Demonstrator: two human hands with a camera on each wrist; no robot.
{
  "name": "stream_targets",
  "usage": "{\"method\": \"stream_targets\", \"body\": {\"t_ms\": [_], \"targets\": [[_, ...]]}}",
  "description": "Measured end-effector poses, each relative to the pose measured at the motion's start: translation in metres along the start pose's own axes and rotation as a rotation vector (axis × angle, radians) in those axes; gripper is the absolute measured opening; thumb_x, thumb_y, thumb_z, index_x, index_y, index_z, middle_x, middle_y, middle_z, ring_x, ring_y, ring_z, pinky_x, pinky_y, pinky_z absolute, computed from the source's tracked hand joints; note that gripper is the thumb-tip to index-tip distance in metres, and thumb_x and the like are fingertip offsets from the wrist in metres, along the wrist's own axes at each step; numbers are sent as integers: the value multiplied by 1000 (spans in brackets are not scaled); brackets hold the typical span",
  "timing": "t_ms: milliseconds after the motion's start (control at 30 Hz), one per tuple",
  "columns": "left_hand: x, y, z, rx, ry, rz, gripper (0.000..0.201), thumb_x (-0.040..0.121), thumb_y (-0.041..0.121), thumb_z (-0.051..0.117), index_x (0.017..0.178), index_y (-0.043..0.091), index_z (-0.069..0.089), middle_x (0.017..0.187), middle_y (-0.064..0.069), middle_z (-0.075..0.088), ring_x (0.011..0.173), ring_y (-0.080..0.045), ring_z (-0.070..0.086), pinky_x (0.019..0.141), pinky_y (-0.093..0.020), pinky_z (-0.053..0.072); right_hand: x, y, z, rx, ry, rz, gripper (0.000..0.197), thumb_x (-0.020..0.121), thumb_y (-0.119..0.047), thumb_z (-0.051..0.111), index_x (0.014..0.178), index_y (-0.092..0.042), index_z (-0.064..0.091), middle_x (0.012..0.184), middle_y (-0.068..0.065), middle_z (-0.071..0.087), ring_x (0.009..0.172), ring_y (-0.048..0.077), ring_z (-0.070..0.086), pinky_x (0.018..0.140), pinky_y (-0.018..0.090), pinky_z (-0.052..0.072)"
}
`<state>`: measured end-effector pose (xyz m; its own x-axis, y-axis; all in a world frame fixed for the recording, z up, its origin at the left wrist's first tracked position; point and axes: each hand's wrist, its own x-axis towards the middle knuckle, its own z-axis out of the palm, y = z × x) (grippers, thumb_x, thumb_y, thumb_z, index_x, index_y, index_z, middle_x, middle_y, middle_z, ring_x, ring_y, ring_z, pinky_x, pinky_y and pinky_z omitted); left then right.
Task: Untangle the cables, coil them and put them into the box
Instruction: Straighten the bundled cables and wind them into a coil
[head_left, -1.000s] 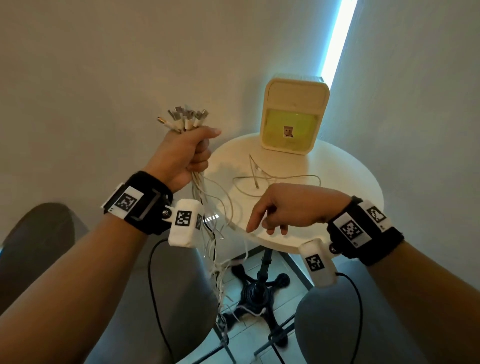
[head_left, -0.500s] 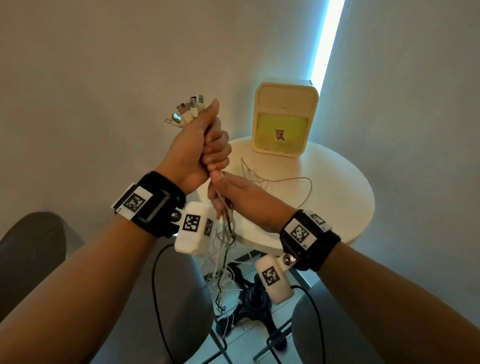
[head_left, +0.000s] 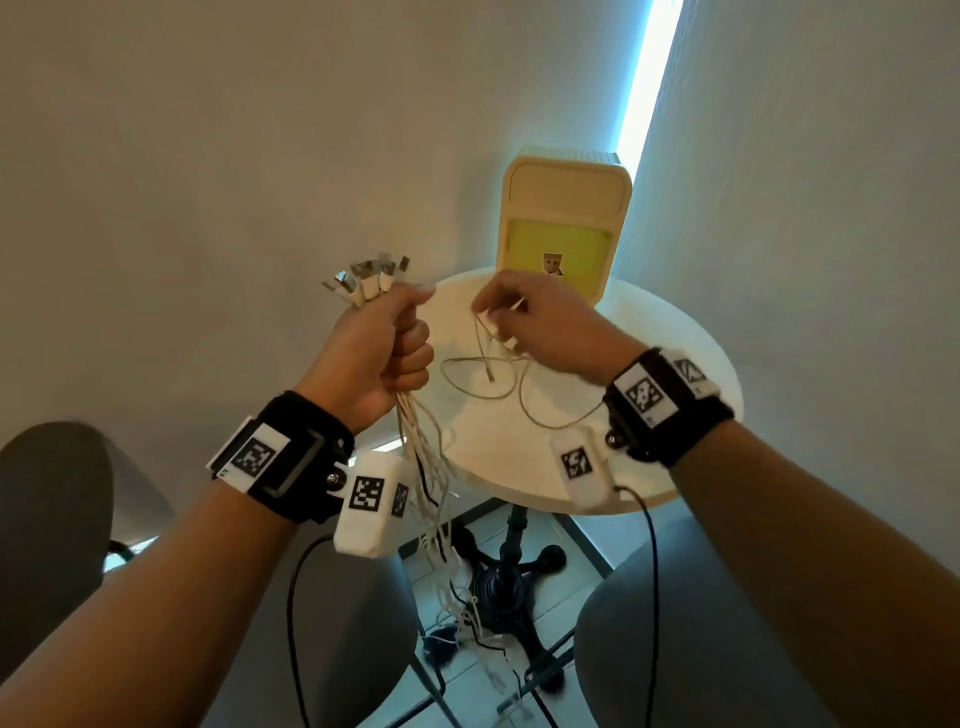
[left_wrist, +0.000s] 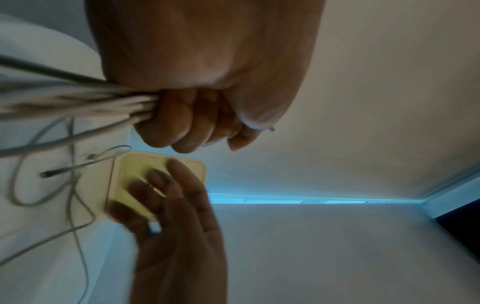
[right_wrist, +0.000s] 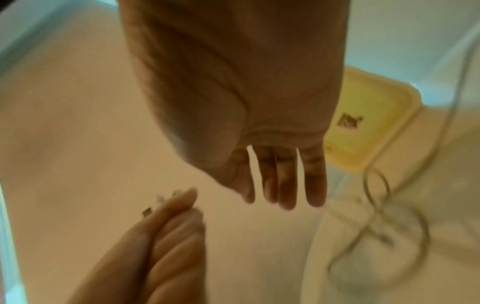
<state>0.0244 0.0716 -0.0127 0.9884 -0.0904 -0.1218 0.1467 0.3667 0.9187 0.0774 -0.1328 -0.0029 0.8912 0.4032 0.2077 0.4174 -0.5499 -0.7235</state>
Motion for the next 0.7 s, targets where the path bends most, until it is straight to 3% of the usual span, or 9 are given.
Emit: {"method": "stream_targets", "body": {"t_ms": [100, 200, 267, 333, 400, 500, 567, 667, 700], "targets": [[0, -13, -5, 0, 2, -6, 56, 103, 25, 62, 64, 29, 22, 53, 6, 16, 41, -10, 14, 36, -21, 15, 28, 15, -19, -170, 145, 96, 23, 100, -8, 54, 102, -15, 75, 93, -3, 67, 76, 21, 65, 64, 31, 54], [-1, -17, -6, 6, -19, 1, 55, 104, 27, 62, 65, 28, 23, 53, 6, 17, 41, -10, 15, 36, -21, 17, 45, 31, -14, -288, -55, 274, 18, 101, -13, 60, 103, -1, 74, 91, 13, 74, 65, 22, 64, 51, 28, 51], [-2, -17, -6, 18, -29, 4, 55, 104, 27, 62, 66, 28, 23, 53, 6, 17, 41, -10, 15, 36, -21, 18, 52, 43, -1, -389, -192, 357, 19, 100, -20, 67, 101, -2, 73, 84, 10, 74, 58, 18, 65, 47, 26, 49], [-2, -18, -5, 32, -28, 3, 54, 104, 27, 63, 66, 28, 24, 54, 5, 16, 42, -10, 15, 36, -21, 17, 60, 56, 11, -470, -227, 366, 21, 99, -27, 69, 97, -7, 73, 78, 7, 74, 56, 17, 67, 49, 26, 49], [-2, -18, -4, 49, -29, -1, 54, 104, 27, 63, 66, 27, 24, 54, 5, 16, 42, -10, 15, 36, -21, 17, 66, 67, 21, -506, -207, 356, 27, 98, -30, 70, 91, -4, 70, 81, 10, 72, 68, 25, 67, 58, 28, 51], [-2, -18, -1, 74, -35, 1, 55, 104, 26, 63, 64, 26, 26, 54, 4, 17, 42, -11, 15, 37, -21, 17, 71, 78, 34, -559, -163, 337, 37, 95, -32, 73, 70, -13, 52, 71, 3, 57, 78, 29, 63, 53, 28, 37], [-3, -17, 0, 88, -36, 3, 55, 104, 27, 63, 65, 26, 25, 54, 4, 17, 43, -11, 15, 37, -21, 16, 72, 80, 39, -565, -152, 351, 36, 96, -26, 71, 71, -14, 47, 75, 2, 54, 83, 29, 63, 53, 28, 35], [-3, -15, 1, 88, -25, 13, 55, 105, 28, 62, 63, 26, 27, 54, 4, 17, 42, -11, 16, 36, -20, 17, 67, 80, 35, -539, -142, 364, 29, 99, -23, 65, 79, -11, 48, 89, 6, 56, 87, 27, 57, 65, 30, 42], [-3, -14, 1, 81, -18, 20, 55, 106, 29, 61, 63, 26, 27, 54, 5, 18, 42, -10, 16, 37, -20, 17, 64, 78, 31, -492, -105, 352, 27, 100, -23, 63, 81, -12, 49, 89, 6, 56, 85, 27, 56, 64, 29, 42]]}}
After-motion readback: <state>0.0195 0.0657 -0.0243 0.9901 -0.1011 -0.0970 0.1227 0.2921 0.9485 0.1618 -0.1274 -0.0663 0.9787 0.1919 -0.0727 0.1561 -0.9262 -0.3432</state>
